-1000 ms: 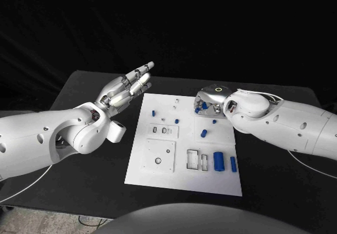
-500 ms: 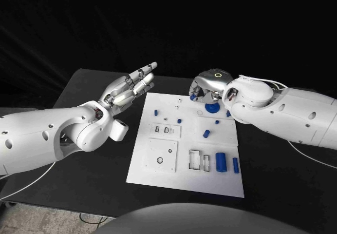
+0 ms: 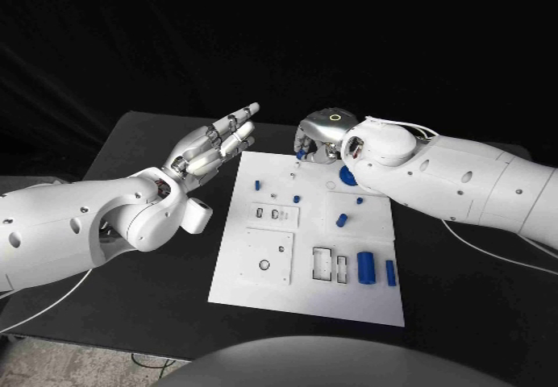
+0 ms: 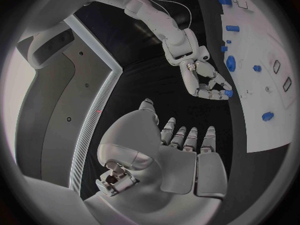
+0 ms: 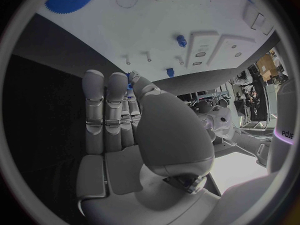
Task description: Assemble the parts on the task board
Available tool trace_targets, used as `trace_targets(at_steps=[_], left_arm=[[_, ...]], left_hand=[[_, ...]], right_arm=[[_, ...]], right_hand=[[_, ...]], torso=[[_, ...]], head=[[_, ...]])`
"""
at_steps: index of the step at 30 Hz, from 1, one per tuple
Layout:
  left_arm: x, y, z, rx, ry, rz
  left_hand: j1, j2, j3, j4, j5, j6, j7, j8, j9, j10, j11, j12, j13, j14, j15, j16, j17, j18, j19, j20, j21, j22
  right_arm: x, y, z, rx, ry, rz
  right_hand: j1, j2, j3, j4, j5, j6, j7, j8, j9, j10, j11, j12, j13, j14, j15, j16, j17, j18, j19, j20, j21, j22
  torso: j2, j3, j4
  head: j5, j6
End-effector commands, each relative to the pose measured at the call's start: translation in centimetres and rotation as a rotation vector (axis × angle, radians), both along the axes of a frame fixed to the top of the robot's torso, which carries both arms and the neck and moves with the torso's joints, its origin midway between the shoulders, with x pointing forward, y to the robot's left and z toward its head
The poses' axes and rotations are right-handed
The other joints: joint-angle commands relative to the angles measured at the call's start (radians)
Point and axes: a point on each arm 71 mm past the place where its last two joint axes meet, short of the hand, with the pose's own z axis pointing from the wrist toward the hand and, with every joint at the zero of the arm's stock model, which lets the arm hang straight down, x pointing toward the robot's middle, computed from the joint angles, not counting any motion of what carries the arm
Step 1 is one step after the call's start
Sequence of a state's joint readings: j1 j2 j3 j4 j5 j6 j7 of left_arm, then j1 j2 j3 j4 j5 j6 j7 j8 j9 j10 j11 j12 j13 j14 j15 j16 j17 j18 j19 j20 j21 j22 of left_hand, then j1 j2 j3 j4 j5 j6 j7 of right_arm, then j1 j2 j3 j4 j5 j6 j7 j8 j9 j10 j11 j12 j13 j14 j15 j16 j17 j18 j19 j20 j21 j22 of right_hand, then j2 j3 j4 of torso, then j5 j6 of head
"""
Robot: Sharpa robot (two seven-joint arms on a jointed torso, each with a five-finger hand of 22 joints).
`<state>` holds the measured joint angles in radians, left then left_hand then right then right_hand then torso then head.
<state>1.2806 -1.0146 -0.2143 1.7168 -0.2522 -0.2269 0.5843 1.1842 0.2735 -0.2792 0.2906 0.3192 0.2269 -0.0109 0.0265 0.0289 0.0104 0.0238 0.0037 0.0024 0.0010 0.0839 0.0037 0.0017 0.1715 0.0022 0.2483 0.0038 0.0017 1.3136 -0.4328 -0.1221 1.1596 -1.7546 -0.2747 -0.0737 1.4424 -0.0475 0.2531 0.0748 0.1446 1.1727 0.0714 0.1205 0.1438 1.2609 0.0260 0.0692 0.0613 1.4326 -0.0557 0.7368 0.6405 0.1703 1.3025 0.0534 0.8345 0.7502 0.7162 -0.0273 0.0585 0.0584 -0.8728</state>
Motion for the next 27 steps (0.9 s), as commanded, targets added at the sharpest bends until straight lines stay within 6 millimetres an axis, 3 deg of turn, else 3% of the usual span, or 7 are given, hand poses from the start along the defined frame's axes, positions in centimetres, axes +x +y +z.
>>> trace_targets(at_steps=[1, 27], left_arm=[[-0.1, -0.2, 0.1, -0.014, -0.006, -0.021], [0.0, -0.5, 0.1, -0.013, 0.000, -0.028]], left_hand=[[0.010, 0.002, 0.007, 0.000, 0.005, 0.000, 0.000, 0.004, 0.001, 0.000, 0.004, -0.001, 0.001, -0.001, 0.002, -0.004, -0.002, 0.008, -0.002, 0.005, -0.004, -0.002], [0.020, 0.006, 0.013, -0.001, 0.018, -0.001, 0.000, 0.004, 0.001, 0.001, 0.012, 0.000, 0.001, -0.001, 0.004, -0.004, -0.002, 0.008, -0.002, 0.007, -0.004, -0.002]], right_arm=[[0.5, 0.0, -0.4, -0.014, 0.017, -0.028], [0.9, -0.1, -2.2, -0.039, 0.058, -0.068]], right_hand=[[-0.009, -0.003, 0.009, 0.009, 0.007, -0.004, -0.001, -0.003, 0.060, -0.006, 0.004, -0.007, 0.001, 0.007, -0.002, 0.008, 0.002, -0.017, 0.003, -0.003, 0.008, 0.003], [-0.016, -0.011, 0.019, 0.015, 0.002, -0.023, 0.002, -0.020, 0.062, -0.028, 0.010, -0.008, 0.001, -0.009, 0.001, -0.009, -0.017, -0.014, -0.017, -0.001, -0.003, 0.000]], torso=[[0.003, 0.0003, 0.0050], [0.002, 0.0003, 0.0025]], head=[[-0.003, 0.000], [0.004, 0.000]])
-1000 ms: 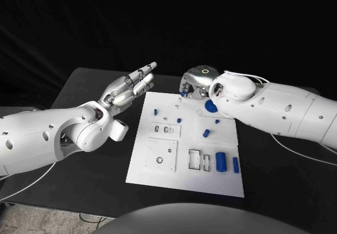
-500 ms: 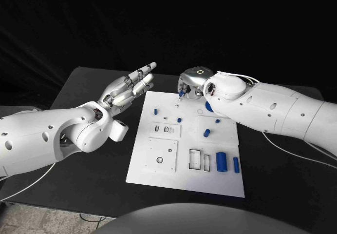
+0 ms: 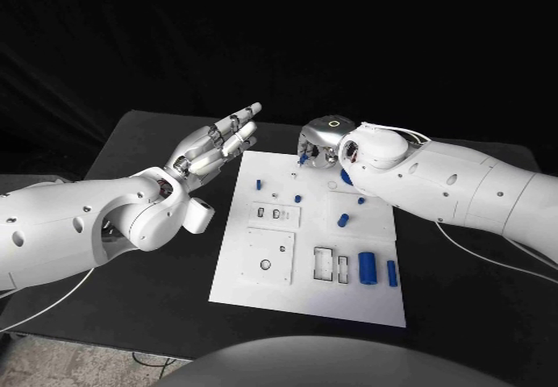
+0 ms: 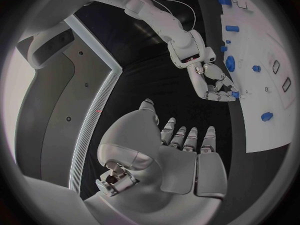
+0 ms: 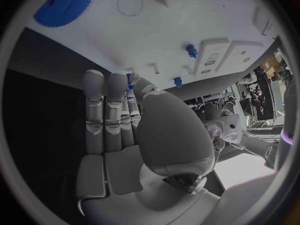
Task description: Assemble the parts on the task board
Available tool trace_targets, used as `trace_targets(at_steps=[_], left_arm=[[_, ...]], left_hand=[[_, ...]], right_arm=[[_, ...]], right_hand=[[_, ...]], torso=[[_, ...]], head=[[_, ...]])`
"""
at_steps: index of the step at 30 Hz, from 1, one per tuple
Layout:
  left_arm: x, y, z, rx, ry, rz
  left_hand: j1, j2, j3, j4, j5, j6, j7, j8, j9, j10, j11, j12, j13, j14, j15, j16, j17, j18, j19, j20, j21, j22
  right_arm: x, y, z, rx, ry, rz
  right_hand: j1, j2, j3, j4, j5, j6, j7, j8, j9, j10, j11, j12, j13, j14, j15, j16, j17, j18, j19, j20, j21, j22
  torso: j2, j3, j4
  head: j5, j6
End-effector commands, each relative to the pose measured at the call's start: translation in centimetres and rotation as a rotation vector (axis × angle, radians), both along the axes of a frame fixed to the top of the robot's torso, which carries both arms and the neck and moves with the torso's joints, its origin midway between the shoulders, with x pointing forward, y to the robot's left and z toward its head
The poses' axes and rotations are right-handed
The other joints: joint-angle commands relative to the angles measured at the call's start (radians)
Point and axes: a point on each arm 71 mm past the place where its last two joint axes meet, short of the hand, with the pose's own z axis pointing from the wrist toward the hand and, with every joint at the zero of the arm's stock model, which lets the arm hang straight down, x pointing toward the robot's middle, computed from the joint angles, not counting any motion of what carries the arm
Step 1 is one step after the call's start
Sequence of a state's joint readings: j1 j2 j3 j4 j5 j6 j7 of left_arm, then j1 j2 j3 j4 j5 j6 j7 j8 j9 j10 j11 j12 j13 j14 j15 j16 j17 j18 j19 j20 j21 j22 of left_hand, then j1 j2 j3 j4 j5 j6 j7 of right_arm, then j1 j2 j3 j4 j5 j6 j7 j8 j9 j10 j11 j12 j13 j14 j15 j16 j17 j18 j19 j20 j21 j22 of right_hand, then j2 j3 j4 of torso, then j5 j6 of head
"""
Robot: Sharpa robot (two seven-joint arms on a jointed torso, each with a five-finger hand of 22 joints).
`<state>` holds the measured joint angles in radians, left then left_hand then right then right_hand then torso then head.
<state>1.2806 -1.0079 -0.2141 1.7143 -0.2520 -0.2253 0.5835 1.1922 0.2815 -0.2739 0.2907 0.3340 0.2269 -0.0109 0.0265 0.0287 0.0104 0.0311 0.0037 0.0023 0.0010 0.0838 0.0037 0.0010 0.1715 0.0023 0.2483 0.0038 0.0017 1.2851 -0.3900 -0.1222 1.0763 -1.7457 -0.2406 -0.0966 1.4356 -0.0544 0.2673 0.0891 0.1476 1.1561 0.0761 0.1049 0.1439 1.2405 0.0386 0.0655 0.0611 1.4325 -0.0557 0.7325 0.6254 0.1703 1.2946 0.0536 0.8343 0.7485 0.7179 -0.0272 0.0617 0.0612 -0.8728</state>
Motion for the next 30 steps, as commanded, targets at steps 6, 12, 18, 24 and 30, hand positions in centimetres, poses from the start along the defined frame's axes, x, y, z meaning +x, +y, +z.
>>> trace_targets(at_steps=[6, 12, 18, 24, 30], left_arm=[[-0.07, -0.21, 0.08, -0.011, 0.000, -0.022], [-0.09, -0.18, 0.08, -0.011, 0.001, -0.021], [-0.12, -0.18, 0.08, -0.011, 0.002, -0.021], [-0.15, -0.16, 0.08, -0.011, 0.005, -0.020], [-0.18, -0.14, 0.08, -0.012, 0.009, -0.019]], left_hand=[[0.014, -0.002, 0.008, -0.001, 0.005, -0.001, 0.000, 0.004, 0.001, 0.001, 0.006, 0.000, 0.001, -0.001, 0.004, -0.004, -0.001, 0.008, -0.002, 0.007, -0.004, -0.002], [0.014, -0.002, 0.008, -0.001, 0.005, -0.001, 0.000, 0.004, 0.001, 0.001, 0.006, 0.000, 0.001, -0.001, 0.004, -0.004, -0.001, 0.008, -0.002, 0.007, -0.004, -0.002], [0.016, -0.001, 0.009, -0.001, 0.007, 0.000, 0.000, 0.004, 0.001, 0.001, 0.006, 0.000, 0.001, -0.001, 0.005, -0.004, -0.001, 0.008, -0.002, 0.007, -0.004, -0.002], [0.017, 0.000, 0.010, -0.001, 0.008, 0.001, 0.002, 0.004, 0.001, 0.002, 0.006, 0.000, 0.001, -0.001, 0.005, -0.004, -0.001, 0.008, -0.002, 0.008, -0.004, -0.002], [0.020, 0.000, 0.011, -0.001, 0.009, 0.003, 0.005, 0.004, 0.002, 0.002, 0.007, 0.000, 0.001, -0.001, 0.004, -0.004, -0.001, 0.009, -0.002, 0.008, -0.003, -0.001]], right_arm=[[-0.07, 0.25, -0.40, -0.006, 0.015, -0.001], [-0.04, 0.36, -0.51, -0.003, 0.020, -0.001], [0.01, 0.46, -0.55, 0.003, 0.021, -0.003], [0.00, 0.70, -0.59, 0.002, 0.024, -0.001], [-0.04, 0.99, -0.62, 0.005, 0.032, 0.004]], right_hand=[[-0.011, -0.004, 0.005, 0.002, -0.003, -0.007, -0.002, -0.005, 0.062, -0.008, -0.002, -0.004, 0.001, -0.010, 0.001, -0.004, 0.000, -0.014, -0.011, -0.001, -0.003, 0.001], [-0.013, -0.005, 0.005, 0.003, -0.005, -0.008, -0.003, -0.006, 0.063, -0.009, -0.002, -0.004, 0.002, -0.011, 0.001, -0.004, -0.001, -0.014, -0.012, 0.000, -0.003, 0.003], [-0.014, -0.006, 0.005, 0.004, -0.006, -0.008, -0.003, -0.007, 0.063, -0.010, -0.002, -0.004, 0.002, -0.012, 0.001, -0.006, -0.002, -0.014, -0.014, 0.000, -0.005, 0.002], [-0.016, -0.007, 0.008, 0.006, -0.008, -0.014, -0.002, -0.012, 0.063, -0.016, 0.000, -0.005, 0.001, -0.015, 0.002, -0.006, -0.003, -0.013, -0.017, 0.000, -0.005, 0.003], [-0.021, -0.014, 0.013, 0.011, -0.009, -0.037, 0.001, -0.028, 0.060, -0.038, 0.001, -0.005, 0.001, -0.022, 0.003, -0.010, -0.009, -0.012, -0.027, 0.002, -0.010, 0.004]], torso=[[0.000, -0.0004, 0.0005], [0.001, -0.0002, 0.0002], [0.001, -0.0008, 0.0007], [0.000, -0.0012, 0.0005], [0.000, -0.0010, 0.0002]], head=[[-0.004, 0.000], [-0.004, 0.000], [-0.002, 0.000], [-0.004, 0.000], [-0.001, 0.000]])
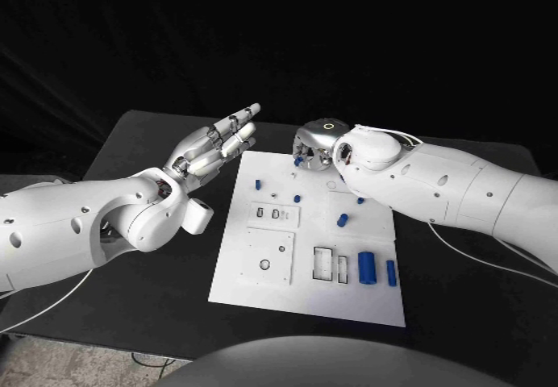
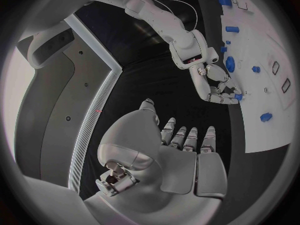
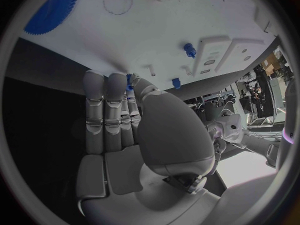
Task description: Assemble the parts on the task board
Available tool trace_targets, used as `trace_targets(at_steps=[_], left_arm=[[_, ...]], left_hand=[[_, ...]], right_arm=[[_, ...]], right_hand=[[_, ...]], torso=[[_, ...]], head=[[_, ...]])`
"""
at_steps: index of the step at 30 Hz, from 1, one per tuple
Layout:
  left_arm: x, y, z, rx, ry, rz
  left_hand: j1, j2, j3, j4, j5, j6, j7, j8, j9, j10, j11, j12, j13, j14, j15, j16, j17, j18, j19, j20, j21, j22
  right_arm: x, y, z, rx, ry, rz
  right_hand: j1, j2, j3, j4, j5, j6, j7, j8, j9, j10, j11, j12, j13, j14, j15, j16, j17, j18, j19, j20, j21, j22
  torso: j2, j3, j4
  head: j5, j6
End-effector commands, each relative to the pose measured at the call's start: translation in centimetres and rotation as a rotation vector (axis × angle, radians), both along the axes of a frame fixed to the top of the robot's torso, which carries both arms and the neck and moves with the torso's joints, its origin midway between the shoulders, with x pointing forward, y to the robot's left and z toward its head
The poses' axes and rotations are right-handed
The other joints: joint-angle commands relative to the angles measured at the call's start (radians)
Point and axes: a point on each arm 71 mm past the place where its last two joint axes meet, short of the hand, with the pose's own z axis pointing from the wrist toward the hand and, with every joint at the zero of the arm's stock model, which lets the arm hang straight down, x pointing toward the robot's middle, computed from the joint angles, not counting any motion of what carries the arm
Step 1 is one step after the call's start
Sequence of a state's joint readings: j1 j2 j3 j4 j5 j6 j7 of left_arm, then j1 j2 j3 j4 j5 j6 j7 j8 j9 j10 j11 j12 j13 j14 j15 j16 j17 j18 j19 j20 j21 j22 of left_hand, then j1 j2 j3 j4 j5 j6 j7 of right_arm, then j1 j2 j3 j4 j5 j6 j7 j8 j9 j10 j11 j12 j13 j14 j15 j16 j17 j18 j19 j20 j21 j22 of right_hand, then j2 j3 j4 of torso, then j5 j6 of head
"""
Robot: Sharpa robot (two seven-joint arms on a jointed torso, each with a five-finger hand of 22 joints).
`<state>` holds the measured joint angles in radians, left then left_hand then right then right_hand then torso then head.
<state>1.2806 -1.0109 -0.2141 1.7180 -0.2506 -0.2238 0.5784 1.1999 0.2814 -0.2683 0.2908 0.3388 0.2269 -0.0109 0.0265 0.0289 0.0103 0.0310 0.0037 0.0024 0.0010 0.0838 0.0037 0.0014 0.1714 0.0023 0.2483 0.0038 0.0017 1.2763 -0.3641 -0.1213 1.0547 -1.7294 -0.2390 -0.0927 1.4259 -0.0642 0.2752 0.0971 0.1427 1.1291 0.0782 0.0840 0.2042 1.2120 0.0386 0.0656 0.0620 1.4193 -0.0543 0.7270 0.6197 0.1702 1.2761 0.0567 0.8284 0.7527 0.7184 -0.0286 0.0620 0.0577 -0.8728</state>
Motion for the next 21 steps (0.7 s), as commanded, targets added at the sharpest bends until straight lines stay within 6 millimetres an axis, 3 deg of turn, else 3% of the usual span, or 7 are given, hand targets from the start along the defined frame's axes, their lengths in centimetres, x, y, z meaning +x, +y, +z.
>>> trace_targets(at_steps=[1, 4, 8, 11, 21], left_arm=[[-0.1, -0.2, 0.1, -0.013, 0.004, -0.019], [-0.1, -0.2, 0.1, -0.013, 0.004, -0.018], [-0.1, -0.1, 0.1, -0.013, 0.006, -0.015], [-0.2, 0.0, 0.1, -0.013, 0.008, -0.012], [-0.3, 0.4, 0.1, -0.013, 0.011, 0.001]], left_hand=[[0.012, 0.000, 0.006, -0.001, 0.005, 0.004, 0.006, 0.005, 0.002, 0.002, 0.007, 0.000, 0.001, -0.001, 0.004, -0.004, -0.001, 0.009, -0.002, 0.008, -0.003, -0.001], [0.014, 0.000, 0.007, -0.001, 0.006, 0.006, 0.009, 0.005, 0.002, 0.002, 0.007, 0.000, 0.001, -0.001, 0.004, -0.004, -0.001, 0.009, -0.002, 0.008, -0.003, -0.001], [0.016, 0.000, 0.007, -0.001, 0.007, 0.009, 0.013, 0.006, 0.002, 0.002, 0.006, 0.000, 0.001, -0.001, 0.004, -0.004, -0.001, 0.009, -0.002, 0.009, -0.003, -0.001], [0.016, 0.000, 0.007, -0.001, 0.007, 0.009, 0.013, 0.006, 0.002, 0.002, 0.006, 0.000, 0.001, -0.001, 0.004, -0.004, -0.001, 0.009, -0.002, 0.009, -0.003, -0.001], [0.017, 0.000, 0.008, -0.001, 0.008, 0.012, 0.016, 0.006, 0.003, 0.002, 0.006, 0.000, 0.001, -0.001, 0.004, -0.004, -0.001, 0.009, -0.002, 0.009, -0.003, -0.001]], right_arm=[[0.0, 0.2, -0.2, -0.007, 0.017, 0.001], [0.0, 0.2, -0.2, -0.005, 0.024, -0.001], [0.1, 0.1, -0.2, -0.007, 0.027, -0.025], [0.2, -0.2, -0.1, 0.000, 0.014, -0.050], [0.1, -2.3, 1.6, 0.057, -0.078, -0.065]], right_hand=[[-0.013, -0.005, 0.005, 0.005, -0.005, -0.014, -0.001, -0.010, 0.000, -0.013, 0.002, -0.005, 0.000, -0.010, 0.002, -0.006, -0.004, -0.011, -0.011, -0.001, -0.005, 0.000], [-0.023, -0.013, 0.004, 0.011, -0.008, -0.041, -0.004, -0.022, -0.005, -0.032, 0.008, -0.005, 0.000, -0.016, 0.005, -0.011, -0.010, -0.011, -0.017, 0.001, -0.011, -0.003], [-0.047, -0.047, -0.016, 0.020, -0.018, -0.260, -0.055, -0.017, -0.057, -0.184, 0.039, -0.004, -0.001, -0.043, 0.024, -0.028, -0.023, -0.002, -0.057, 0.015, -0.073, -0.053], [-0.057, -0.051, -0.047, 0.013, -0.022, -0.358, -0.063, -0.020, -0.084, -0.296, 0.058, 0.001, 0.003, -0.067, 0.039, -0.031, -0.025, 0.009, -0.094, 0.029, -0.129, -0.094], [-0.069, -0.040, -0.077, 0.017, -0.025, -0.336, -0.040, -0.009, -0.087, -0.275, 0.050, 0.034, 0.008, -0.074, 0.036, -0.020, -0.025, 0.012, -0.097, 0.032, -0.135, -0.083]], torso=[[-0.001, 0.0004, 0.0001], [-0.001, 0.0005, -0.0003], [-0.001, 0.0007, -0.0013], [-0.001, 0.0011, -0.0019], [-0.002, 0.0007, -0.0030]], head=[[0.002, 0.000], [0.003, 0.000], [0.006, 0.000], [0.008, 0.000], [0.019, 0.000]])
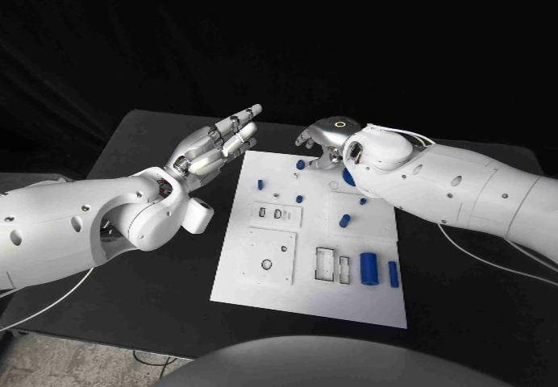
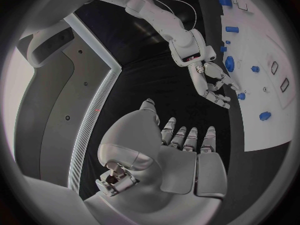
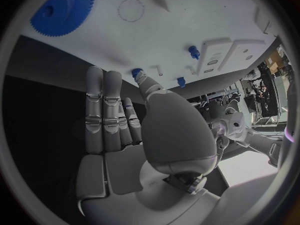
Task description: Assemble the parts on the task board
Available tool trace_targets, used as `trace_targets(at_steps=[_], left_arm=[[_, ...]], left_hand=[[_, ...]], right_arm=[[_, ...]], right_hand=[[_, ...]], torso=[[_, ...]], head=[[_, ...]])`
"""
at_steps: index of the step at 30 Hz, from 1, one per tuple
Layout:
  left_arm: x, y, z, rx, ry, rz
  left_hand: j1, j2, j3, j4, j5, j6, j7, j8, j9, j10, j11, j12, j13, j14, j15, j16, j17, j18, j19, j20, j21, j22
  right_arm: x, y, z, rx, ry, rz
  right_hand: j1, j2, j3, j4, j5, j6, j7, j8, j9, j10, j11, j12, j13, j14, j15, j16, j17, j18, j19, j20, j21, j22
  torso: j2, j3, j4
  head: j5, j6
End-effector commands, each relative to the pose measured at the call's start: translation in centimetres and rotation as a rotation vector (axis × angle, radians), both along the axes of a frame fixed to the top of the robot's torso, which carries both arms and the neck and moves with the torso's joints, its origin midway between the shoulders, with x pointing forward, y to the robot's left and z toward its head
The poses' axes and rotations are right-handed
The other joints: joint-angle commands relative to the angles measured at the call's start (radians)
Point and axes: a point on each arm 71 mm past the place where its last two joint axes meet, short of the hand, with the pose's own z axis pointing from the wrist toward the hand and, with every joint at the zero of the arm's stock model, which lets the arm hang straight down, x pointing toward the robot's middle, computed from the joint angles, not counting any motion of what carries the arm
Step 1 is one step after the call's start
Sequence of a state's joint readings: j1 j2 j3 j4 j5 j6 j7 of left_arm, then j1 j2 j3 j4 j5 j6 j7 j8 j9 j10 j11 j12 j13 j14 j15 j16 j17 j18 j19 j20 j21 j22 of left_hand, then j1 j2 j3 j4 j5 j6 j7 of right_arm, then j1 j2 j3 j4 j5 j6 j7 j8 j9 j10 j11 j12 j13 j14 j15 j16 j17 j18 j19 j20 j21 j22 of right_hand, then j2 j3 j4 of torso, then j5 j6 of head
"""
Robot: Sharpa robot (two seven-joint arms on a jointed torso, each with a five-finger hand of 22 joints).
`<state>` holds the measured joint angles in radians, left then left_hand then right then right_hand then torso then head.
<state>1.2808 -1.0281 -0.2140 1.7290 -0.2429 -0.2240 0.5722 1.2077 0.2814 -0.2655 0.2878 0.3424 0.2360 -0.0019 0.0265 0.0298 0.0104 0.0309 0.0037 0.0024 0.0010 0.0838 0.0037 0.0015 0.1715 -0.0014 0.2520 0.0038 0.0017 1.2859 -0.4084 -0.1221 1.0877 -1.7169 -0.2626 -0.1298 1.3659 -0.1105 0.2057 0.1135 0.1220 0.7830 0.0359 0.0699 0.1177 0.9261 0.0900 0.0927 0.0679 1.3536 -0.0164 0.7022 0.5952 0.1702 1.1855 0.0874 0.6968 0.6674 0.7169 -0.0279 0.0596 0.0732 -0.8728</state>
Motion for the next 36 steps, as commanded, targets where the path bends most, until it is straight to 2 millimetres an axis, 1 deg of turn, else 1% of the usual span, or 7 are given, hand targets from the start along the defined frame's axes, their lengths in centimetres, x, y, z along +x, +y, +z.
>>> trace_targets(at_steps=[1, 13, 18, 22, 24, 28, 36], left_arm=[[-0.1, 0.0, 0.1, -0.011, 0.000, -0.009], [-0.1, 0.3, 0.1, -0.009, 0.004, 0.005], [-0.1, 0.2, 0.1, -0.010, 0.006, 0.002], [-0.1, 0.3, 0.0, -0.010, 0.007, 0.002], [-0.1, 0.3, 0.0, -0.009, 0.008, 0.003], [-0.1, 0.3, 0.0, -0.009, 0.010, 0.002], [0.1, 0.2, -0.1, -0.010, 0.012, -0.005]], left_hand=[[0.009, 0.000, 0.005, 0.002, 0.004, 0.003, 0.007, 0.006, 0.002, 0.002, 0.006, 0.000, 0.001, -0.001, 0.004, -0.004, -0.001, 0.009, 0.002, 0.005, -0.003, -0.001], [0.010, 0.000, 0.005, 0.002, 0.005, 0.003, 0.007, 0.006, 0.002, 0.002, 0.006, 0.000, 0.001, -0.001, 0.004, -0.004, -0.001, 0.009, 0.002, 0.006, -0.003, -0.001], [0.012, 0.000, 0.006, 0.001, 0.007, 0.003, 0.008, 0.006, 0.002, 0.003, 0.008, 0.000, 0.001, -0.001, 0.004, -0.004, -0.001, 0.009, 0.002, 0.006, -0.003, -0.001], [0.012, 0.000, 0.006, 0.001, 0.007, 0.003, 0.008, 0.006, 0.002, 0.003, 0.008, 0.000, 0.001, -0.001, 0.004, -0.004, -0.001, 0.009, 0.002, 0.006, -0.003, -0.001], [0.012, 0.000, 0.006, 0.001, 0.007, 0.003, 0.008, 0.006, 0.002, 0.003, 0.008, 0.000, 0.001, -0.001, 0.004, -0.004, -0.001, 0.009, 0.002, 0.006, -0.003, -0.001], [0.013, 0.001, 0.007, 0.001, 0.007, 0.002, 0.007, 0.006, 0.002, 0.003, 0.010, 0.000, 0.001, -0.001, 0.005, -0.004, -0.001, 0.009, 0.002, 0.007, -0.003, -0.001], [0.014, 0.001, 0.008, 0.001, 0.008, 0.001, 0.007, 0.006, 0.002, 0.003, 0.011, 0.000, 0.001, -0.001, 0.005, -0.004, -0.001, 0.009, 0.002, 0.007, -0.003, -0.001]], right_arm=[[-0.1, -0.6, 1.1, 0.037, -0.064, -0.013], [-2.0, -6.0, 4.4, 0.053, -0.095, -0.027], [-2.3, -7.8, 4.5, 0.035, -0.086, -0.057], [-2.3, -9.1, 4.3, 0.016, -0.069, -0.087], [-2.3, -9.6, 4.2, 0.005, -0.059, -0.101], [-2.4, -10.7, 3.8, -0.014, -0.037, -0.127], [-2.6, -11.7, 3.3, -0.022, -0.022, -0.149]], right_hand=[[-0.008, 0.008, -0.008, 0.001, -0.004, 0.014, 0.003, 0.007, -0.001, 0.014, -0.002, 0.010, 0.002, -0.008, -0.002, 0.005, -0.001, 0.012, -0.006, 0.001, -0.004, 0.003], [-0.003, 0.033, -0.007, 0.007, 0.004, 0.081, 0.032, 0.016, -0.001, 0.170, -0.026, 0.112, 0.023, 0.001, -0.016, 0.023, -0.001, 0.006, 0.019, -0.010, 0.030, 0.060], [-0.015, 0.020, -0.018, 0.016, -0.008, 0.093, 0.039, 0.011, -0.005, 0.275, -0.062, 0.208, 0.078, -0.001, -0.035, 0.024, -0.003, 0.007, 0.016, -0.025, 0.024, 0.067], [-0.041, 0.021, -0.049, 0.029, -0.019, 0.110, 0.038, 0.002, -0.012, 0.216, -0.090, 0.480, 0.313, -0.002, -0.045, 0.033, 0.002, 0.007, 0.022, -0.043, 0.036, 0.103], [-0.055, 0.018, -0.064, 0.034, -0.029, 0.118, 0.035, 0.002, -0.012, 0.219, -0.094, 0.666, 0.488, 0.012, -0.049, 0.106, 0.083, -0.005, 0.028, -0.038, 0.057, 0.134], [-0.094, 0.029, -0.090, 0.060, -0.051, 0.137, 0.036, 0.001, -0.007, 0.297, -0.099, 1.125, 1.017, 0.075, -0.046, 0.448, 0.483, -0.028, 0.067, -0.035, 0.185, 0.286], [-0.124, 0.027, -0.111, 0.085, -0.065, 0.145, 0.034, -0.001, 0.002, 0.530, -0.104, 1.384, 1.366, 0.189, -0.049, 0.801, 0.896, -0.073, 0.169, -0.041, 0.454, 0.548]], torso=[[-0.001, -0.0001, -0.0012], [-0.007, -0.0046, -0.0086], [-0.007, -0.0032, -0.0098], [-0.007, -0.0039, -0.0087], [-0.008, -0.0035, -0.0090], [-0.006, -0.0036, -0.0096], [-0.006, -0.0039, -0.0086]], head=[[0.004, 0.000], [-0.003, 0.000], [-0.002, 0.000], [-0.006, 0.000], [-0.007, 0.000], [-0.014, 0.000], [-0.018, 0.000]])
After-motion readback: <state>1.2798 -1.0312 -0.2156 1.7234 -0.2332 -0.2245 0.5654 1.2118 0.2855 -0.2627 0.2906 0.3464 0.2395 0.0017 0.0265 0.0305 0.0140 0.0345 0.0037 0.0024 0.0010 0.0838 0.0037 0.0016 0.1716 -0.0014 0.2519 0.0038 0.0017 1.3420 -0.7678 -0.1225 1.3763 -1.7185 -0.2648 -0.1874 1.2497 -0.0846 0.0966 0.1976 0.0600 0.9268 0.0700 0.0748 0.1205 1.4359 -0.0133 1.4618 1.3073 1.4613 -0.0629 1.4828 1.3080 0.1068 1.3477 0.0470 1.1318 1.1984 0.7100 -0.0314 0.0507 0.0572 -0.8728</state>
